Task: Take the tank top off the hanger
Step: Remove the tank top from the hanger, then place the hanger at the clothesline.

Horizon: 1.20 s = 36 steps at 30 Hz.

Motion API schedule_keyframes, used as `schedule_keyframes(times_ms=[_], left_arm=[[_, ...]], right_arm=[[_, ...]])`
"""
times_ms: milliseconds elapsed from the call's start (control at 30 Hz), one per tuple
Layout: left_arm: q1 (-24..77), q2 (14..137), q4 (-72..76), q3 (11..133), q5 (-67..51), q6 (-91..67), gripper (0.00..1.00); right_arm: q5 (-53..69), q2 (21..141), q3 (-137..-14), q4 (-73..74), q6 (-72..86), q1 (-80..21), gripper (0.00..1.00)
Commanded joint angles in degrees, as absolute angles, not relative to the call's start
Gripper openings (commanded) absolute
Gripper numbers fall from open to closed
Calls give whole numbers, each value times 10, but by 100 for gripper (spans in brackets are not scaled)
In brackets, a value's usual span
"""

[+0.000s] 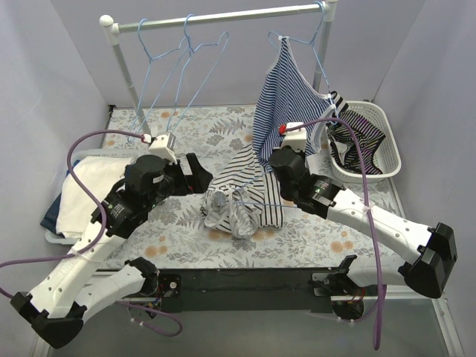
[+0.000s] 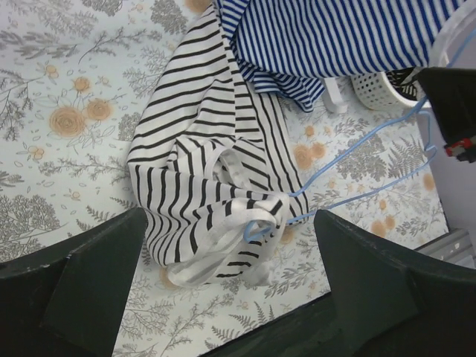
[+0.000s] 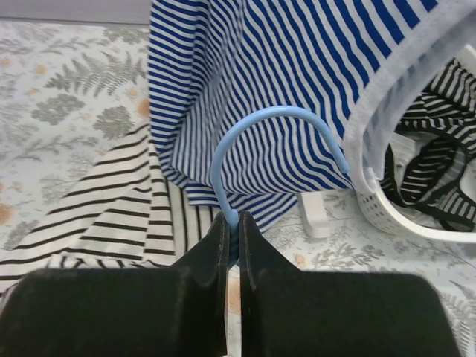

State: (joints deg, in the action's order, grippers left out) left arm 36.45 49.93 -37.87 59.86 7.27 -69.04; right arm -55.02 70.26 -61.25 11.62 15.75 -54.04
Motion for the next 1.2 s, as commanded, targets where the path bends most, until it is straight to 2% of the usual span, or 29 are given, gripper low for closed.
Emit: schedule_keyframes(times_ms=[0, 100, 433, 600, 833, 900, 967, 1000, 1067, 1100, 1167], left_arm=[[364, 510, -371, 613, 59, -667, 98], [364, 534, -363, 608, 23, -671, 98], [364, 602, -287, 590, -160, -636, 98], [364, 623, -235, 578, -296, -599, 98], [364, 661, -221, 566, -363, -551, 98], [364, 672, -227, 566, -379, -546, 95], [364, 675, -235, 563, -381, -541, 88], [364, 675, -237, 561, -378, -540, 77], [364, 672, -243, 559, -370, -537, 62], [364, 669, -245, 558, -369, -537, 49], [364, 667, -252, 557, -368, -539, 34]], right_arm=[[-676, 724, -650, 192, 201, -546, 1], [-709, 737, -668, 254, 224, -548, 1], [-717, 692, -650, 253, 240, -559, 1], [-631, 669, -639, 201, 191, -559, 1], [-547, 613, -598, 125, 151, -559, 1], [-541, 608, -594, 120, 150, -559, 1], [-538, 605, -597, 121, 146, -559, 1], [-533, 605, -596, 121, 145, -559, 1], [-527, 606, -597, 121, 144, -559, 1], [-524, 607, -597, 121, 143, -559, 1], [-518, 610, -597, 120, 144, -559, 1]])
